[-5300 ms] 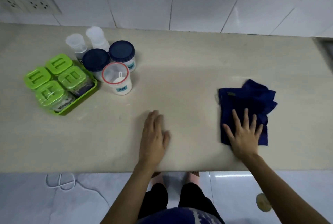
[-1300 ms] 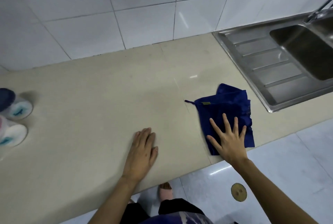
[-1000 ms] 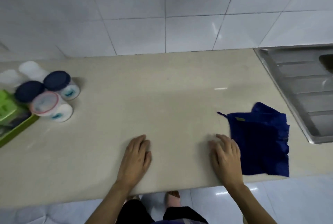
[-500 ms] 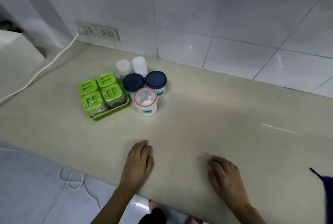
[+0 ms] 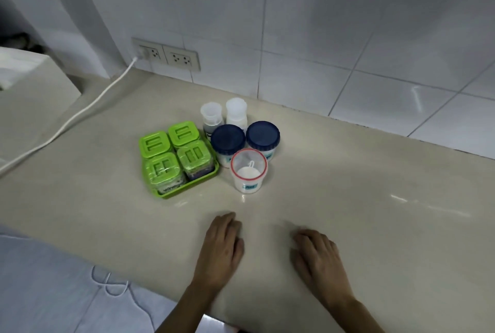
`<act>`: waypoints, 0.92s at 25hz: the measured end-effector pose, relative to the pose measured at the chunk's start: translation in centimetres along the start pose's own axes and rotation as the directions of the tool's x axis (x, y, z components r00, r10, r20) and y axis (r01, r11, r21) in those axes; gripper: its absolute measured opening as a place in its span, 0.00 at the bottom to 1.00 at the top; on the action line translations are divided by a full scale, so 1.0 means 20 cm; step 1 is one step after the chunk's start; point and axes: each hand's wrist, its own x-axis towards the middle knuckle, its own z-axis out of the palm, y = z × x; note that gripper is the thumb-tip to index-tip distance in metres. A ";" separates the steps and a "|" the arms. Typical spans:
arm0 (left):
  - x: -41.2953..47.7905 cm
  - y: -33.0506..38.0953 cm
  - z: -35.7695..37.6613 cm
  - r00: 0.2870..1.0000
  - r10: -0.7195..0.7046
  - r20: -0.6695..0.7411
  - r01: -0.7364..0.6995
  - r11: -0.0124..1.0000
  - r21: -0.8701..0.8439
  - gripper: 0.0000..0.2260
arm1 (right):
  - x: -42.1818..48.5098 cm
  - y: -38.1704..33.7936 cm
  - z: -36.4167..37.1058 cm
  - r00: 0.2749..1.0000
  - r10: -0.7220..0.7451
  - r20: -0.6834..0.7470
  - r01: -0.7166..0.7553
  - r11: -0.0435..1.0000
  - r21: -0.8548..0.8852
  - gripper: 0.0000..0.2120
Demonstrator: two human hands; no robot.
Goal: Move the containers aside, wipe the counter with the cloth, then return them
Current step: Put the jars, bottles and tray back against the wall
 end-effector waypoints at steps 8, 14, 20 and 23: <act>0.13 -0.09 0.03 0.999 -0.043 -0.021 0.043 0.999 0.016 0.16 | 0.66 -0.34 -0.06 0.993 0.100 -0.069 -0.090 0.988 0.125 0.35; 0.14 -0.10 0.04 0.998 -0.060 0.012 0.060 0.998 0.022 0.17 | 0.84 -0.45 0.02 0.980 0.173 -0.102 -0.139 0.952 0.274 0.31; 0.14 -0.09 0.04 0.999 -0.045 0.010 0.045 0.997 0.058 0.16 | 0.84 -0.45 0.06 0.960 0.266 -0.083 -0.211 0.887 0.411 0.31; 0.18 0.02 0.04 1.000 -0.023 0.009 0.023 1.000 -0.002 0.16 | 0.77 -0.33 -0.04 0.943 0.312 -0.113 -0.228 0.858 0.460 0.29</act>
